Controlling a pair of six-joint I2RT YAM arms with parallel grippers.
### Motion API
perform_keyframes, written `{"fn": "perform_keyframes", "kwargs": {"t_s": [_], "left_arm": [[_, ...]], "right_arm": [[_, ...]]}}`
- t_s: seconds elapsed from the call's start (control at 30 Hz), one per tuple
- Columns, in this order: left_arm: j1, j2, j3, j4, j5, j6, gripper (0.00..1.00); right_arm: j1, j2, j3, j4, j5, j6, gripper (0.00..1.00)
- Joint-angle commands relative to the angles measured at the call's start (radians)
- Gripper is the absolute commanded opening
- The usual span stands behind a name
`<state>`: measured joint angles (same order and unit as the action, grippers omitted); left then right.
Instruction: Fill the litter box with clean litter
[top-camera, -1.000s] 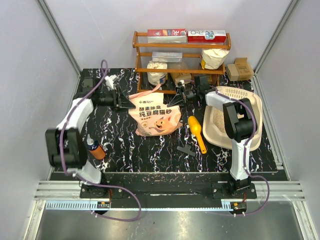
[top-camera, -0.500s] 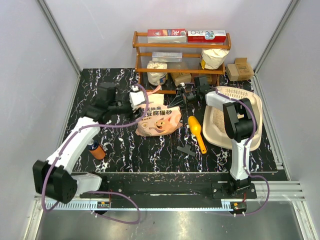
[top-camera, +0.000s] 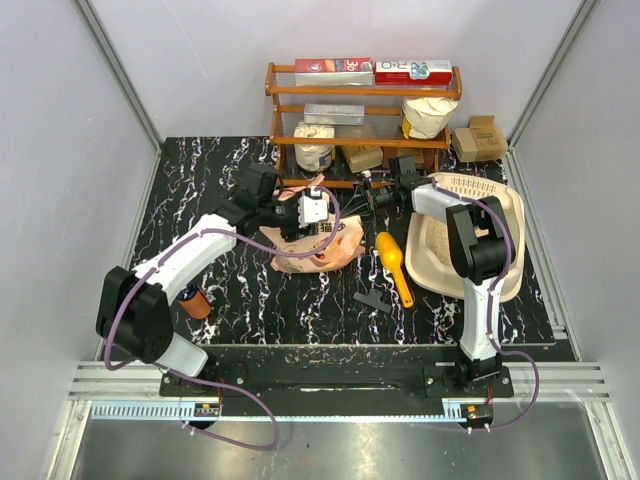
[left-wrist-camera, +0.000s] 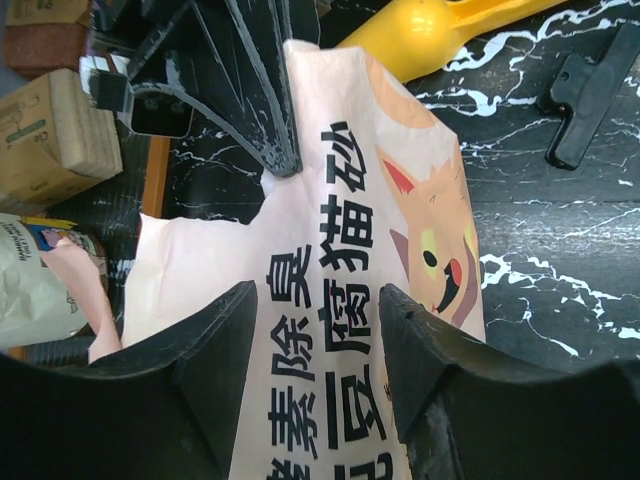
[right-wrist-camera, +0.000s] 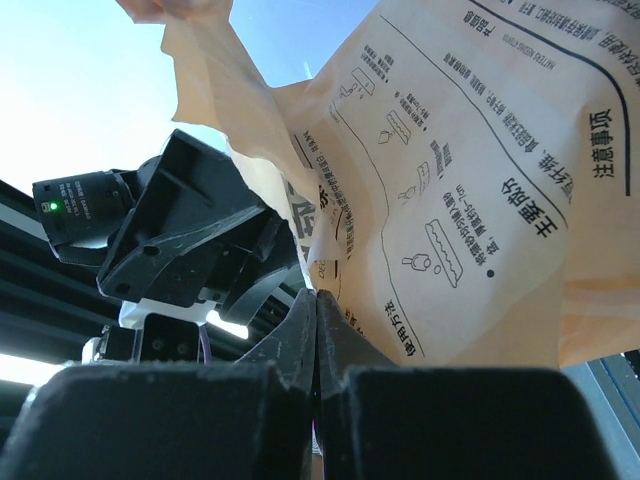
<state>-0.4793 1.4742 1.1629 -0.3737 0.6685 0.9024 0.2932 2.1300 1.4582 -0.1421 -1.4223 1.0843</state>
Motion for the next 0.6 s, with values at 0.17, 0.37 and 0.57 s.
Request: {"fn": "perform_keyframes", "kwargs": {"t_s": [0.17,0.37,0.57], "left_arm": [[-0.002,0.086,0.075,-0.044,-0.003,0.138,0.49],[-0.004,0.124,0.119,-0.036,-0.039,0.046,0.22],[0.005,0.118,0.141,0.009,-0.043,-0.118,0.11]], "right_arm": [[-0.008,-0.041,-0.009,-0.033,0.008,-0.012,0.0],[-0.014,-0.047,0.02,-0.039,0.006,-0.069,0.1],[-0.12,-0.142,0.148,-0.092,0.121,-0.398,0.34]]}}
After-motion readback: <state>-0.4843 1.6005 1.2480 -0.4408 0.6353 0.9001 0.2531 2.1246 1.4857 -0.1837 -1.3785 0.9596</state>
